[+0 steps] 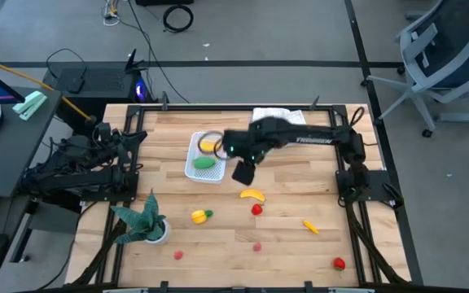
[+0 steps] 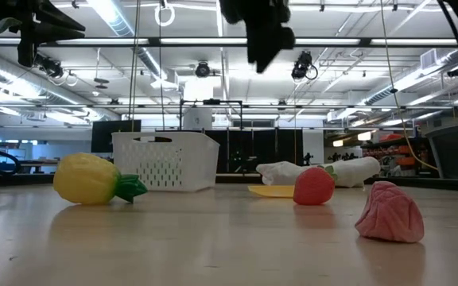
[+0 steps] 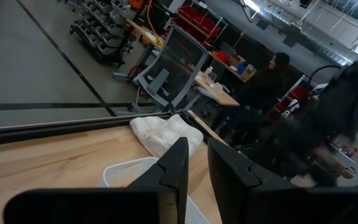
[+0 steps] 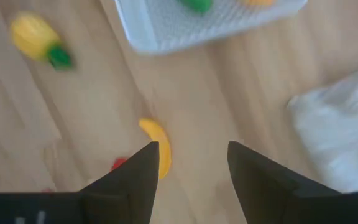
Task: Pick and placing Produce into tupperware
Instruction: Put the banana into the white basket, then put the pineapple into the white basket
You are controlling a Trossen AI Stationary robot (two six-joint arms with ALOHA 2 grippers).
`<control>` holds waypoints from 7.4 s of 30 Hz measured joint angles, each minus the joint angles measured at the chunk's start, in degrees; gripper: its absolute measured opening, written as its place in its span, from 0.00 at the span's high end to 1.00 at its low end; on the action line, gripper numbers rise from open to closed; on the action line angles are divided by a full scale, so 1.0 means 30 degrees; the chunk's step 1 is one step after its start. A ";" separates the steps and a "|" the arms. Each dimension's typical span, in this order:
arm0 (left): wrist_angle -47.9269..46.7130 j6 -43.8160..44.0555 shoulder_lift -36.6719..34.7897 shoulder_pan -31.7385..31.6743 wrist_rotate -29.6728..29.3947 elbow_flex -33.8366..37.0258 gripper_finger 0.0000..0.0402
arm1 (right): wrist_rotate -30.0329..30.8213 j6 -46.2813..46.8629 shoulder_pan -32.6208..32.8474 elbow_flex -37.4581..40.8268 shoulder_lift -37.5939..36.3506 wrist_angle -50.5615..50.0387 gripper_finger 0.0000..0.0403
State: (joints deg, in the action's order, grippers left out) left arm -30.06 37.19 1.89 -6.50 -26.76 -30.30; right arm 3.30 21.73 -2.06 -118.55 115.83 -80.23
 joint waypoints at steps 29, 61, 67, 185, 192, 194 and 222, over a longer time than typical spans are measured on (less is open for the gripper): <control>-0.0211 0.0436 0.0000 -0.0007 0.0015 -0.0006 0.83 | -0.4271 0.3748 0.0413 1.2020 0.0104 0.8398 0.52; -0.0240 0.0392 0.0000 -0.0007 0.0015 -0.0006 0.84 | -0.4835 0.4885 0.0595 1.3771 0.0104 1.1399 0.90; -0.0240 0.0393 0.0000 -0.0007 0.0015 -0.0004 0.85 | -0.4872 0.5061 0.0634 1.3731 0.0073 1.2197 0.96; 0.7751 0.0902 0.1884 0.0000 0.7447 -0.0320 0.78 | -0.3288 -0.1504 0.0519 -0.5061 0.1593 0.1828 0.68; 0.7987 0.0704 0.6316 -0.0007 0.9044 -0.3592 0.70 | 0.0654 -0.0107 0.1560 -0.5061 -0.0180 0.1890 0.68; 0.7835 -0.0217 0.7907 0.0000 0.9935 -0.5288 0.67 | 0.1769 -0.0098 0.1671 -0.5061 -0.0602 0.1881 0.68; -0.5273 0.1033 2.5046 0.5711 1.4051 -1.4018 0.55 | 0.2555 -0.0280 0.2648 -0.5054 -0.2672 -0.1913 0.68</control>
State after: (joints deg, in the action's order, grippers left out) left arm -45.88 40.29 77.03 10.63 15.39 -72.36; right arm 10.96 20.88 5.89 -133.71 107.81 -85.97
